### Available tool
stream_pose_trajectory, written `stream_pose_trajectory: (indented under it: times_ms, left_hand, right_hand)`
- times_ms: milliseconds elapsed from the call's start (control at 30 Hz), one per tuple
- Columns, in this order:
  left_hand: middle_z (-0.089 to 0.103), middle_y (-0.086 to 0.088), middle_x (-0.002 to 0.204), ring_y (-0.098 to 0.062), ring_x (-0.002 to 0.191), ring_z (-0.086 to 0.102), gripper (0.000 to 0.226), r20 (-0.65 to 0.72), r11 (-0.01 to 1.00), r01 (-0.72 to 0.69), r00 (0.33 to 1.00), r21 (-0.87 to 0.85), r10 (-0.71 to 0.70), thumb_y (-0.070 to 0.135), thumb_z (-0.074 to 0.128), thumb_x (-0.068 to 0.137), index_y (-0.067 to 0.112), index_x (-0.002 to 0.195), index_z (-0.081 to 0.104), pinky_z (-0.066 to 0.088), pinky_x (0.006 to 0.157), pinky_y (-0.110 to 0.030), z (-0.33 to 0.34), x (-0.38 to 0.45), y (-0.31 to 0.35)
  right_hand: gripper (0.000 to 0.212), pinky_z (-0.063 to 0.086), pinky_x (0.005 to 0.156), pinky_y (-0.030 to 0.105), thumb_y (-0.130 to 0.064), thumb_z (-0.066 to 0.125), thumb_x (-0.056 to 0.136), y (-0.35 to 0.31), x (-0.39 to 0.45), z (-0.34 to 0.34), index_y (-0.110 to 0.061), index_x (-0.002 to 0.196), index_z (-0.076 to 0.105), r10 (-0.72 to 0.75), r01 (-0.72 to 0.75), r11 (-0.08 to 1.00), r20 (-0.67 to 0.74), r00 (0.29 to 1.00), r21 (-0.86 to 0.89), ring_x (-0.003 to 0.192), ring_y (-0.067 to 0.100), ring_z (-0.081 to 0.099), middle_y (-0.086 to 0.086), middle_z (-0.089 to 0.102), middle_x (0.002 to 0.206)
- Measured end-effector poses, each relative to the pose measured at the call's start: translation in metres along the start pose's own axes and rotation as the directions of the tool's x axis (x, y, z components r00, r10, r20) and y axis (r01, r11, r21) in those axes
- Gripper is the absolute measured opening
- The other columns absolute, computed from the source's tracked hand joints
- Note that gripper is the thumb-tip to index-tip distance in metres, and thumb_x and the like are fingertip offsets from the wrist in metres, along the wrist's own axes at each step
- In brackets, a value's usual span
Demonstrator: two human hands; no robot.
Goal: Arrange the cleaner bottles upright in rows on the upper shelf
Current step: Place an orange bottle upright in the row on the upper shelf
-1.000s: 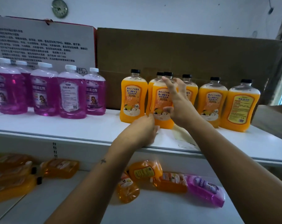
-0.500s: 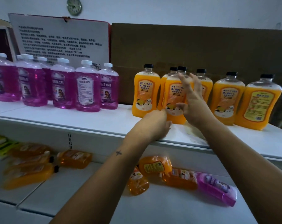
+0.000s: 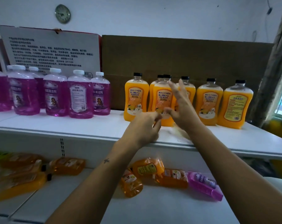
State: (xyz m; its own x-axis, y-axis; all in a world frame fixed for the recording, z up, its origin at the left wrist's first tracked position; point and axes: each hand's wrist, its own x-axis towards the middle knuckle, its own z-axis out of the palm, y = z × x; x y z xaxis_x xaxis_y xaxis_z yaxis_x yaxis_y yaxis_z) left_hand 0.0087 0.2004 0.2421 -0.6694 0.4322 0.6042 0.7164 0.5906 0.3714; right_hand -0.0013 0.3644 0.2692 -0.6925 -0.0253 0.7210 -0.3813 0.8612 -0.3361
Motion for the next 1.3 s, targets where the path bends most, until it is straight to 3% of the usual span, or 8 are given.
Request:
stream_pose_trajectory:
  times_ms: [133,233,567,767,967,1100,1200,1300]
  left_hand:
    - [0.070,0.002,0.106,-0.006,0.101,0.063,0.026,-0.277,0.945,-0.169,0.957,-0.281,0.089,0.009,0.048,0.094,0.013,0.113,0.067,0.052,0.086,-0.018,-0.017,-0.066,0.008]
    - [0.068,0.014,0.077,-0.002,0.078,0.066,0.007,-0.023,0.925,0.042,0.998,-0.378,-0.055,0.029,0.073,0.074,0.026,0.080,0.073,0.053,0.080,-0.023,-0.016,-0.125,-0.013]
    - [0.069,0.018,0.096,-0.002,0.099,0.063,0.026,0.011,0.790,0.392,0.899,-0.471,-0.439,0.017,0.047,0.091,0.031,0.097,0.069,0.048,0.081,-0.011,0.046,-0.225,-0.070]
    - [0.062,0.022,0.112,-0.004,0.112,0.057,0.021,0.311,0.613,0.649,0.758,-0.451,-0.573,0.024,0.051,0.097,0.042,0.108,0.056,0.044,0.087,-0.019,0.095,-0.208,-0.112]
    - [0.035,-0.002,0.148,-0.022,0.137,0.033,0.075,0.294,0.708,0.692,0.712,-0.142,-0.638,0.053,0.055,0.091,0.020,0.151,0.022,0.037,0.107,-0.037,0.155,-0.156,-0.170]
    - [0.051,-0.006,0.139,-0.028,0.128,0.046,0.112,0.330,0.611,0.789,0.593,-0.059,-0.734,0.093,0.042,0.052,0.025,0.141,0.036,0.043,0.104,-0.050,0.197,-0.137,-0.210]
    - [0.053,-0.009,0.138,-0.029,0.127,0.049,0.110,0.326,0.587,0.809,0.561,-0.022,-0.761,0.091,0.045,0.059,0.020,0.142,0.038,0.036,0.110,-0.047,0.215,-0.137,-0.205]
    - [0.055,-0.009,0.135,-0.027,0.126,0.051,0.138,0.200,0.616,0.787,0.598,0.040,-0.776,0.104,0.004,0.043,0.016,0.145,0.035,0.035,0.108,-0.039,0.230,-0.143,-0.199]
  right_hand:
    - [0.048,0.038,0.115,0.038,-0.011,0.058,0.099,-0.015,-0.030,-0.020,-0.023,0.144,0.046,-0.072,0.124,0.978,-0.287,0.955,0.166,0.148,0.018,0.032,0.002,0.035,0.159]
    - [0.030,0.057,0.094,0.033,-0.008,0.052,0.100,-0.032,-0.094,-0.024,-0.014,0.130,0.056,-0.074,0.191,0.912,-0.313,0.947,0.363,0.126,0.011,0.058,-0.001,0.061,0.133]
    - [0.031,0.058,0.081,0.030,-0.007,0.061,0.096,-0.002,-0.248,0.090,-0.037,0.101,0.069,0.384,-0.341,0.742,0.050,0.922,0.577,0.099,0.015,0.070,-0.013,0.073,0.104]
    - [0.032,0.052,0.080,0.013,0.004,0.059,0.095,0.032,-0.253,0.170,-0.025,0.106,0.066,0.525,-0.599,0.635,0.295,0.798,0.489,0.102,0.006,0.066,-0.007,0.070,0.113]
    - [0.028,0.052,0.099,0.039,0.002,0.051,0.099,0.075,-0.199,0.229,-0.012,0.122,0.059,0.452,-0.694,0.600,0.547,0.705,0.398,0.111,0.017,0.060,0.005,0.062,0.119]
    - [0.019,0.055,0.068,0.016,0.004,0.046,0.100,0.068,-0.166,0.240,-0.008,0.114,0.053,0.434,-0.774,0.495,0.660,0.613,0.394,0.091,0.013,0.059,0.004,0.057,0.101]
    - [0.007,0.055,0.069,0.025,-0.004,0.046,0.101,0.062,-0.150,0.247,-0.009,0.100,0.050,0.498,-0.869,0.322,0.714,0.492,0.374,0.084,0.017,0.061,0.008,0.060,0.095]
    - [0.011,0.048,0.088,0.039,-0.012,0.049,0.102,0.055,-0.137,0.256,-0.015,0.111,0.052,0.548,-0.919,0.316,0.745,0.380,0.236,0.091,0.019,0.059,0.014,0.061,0.114]
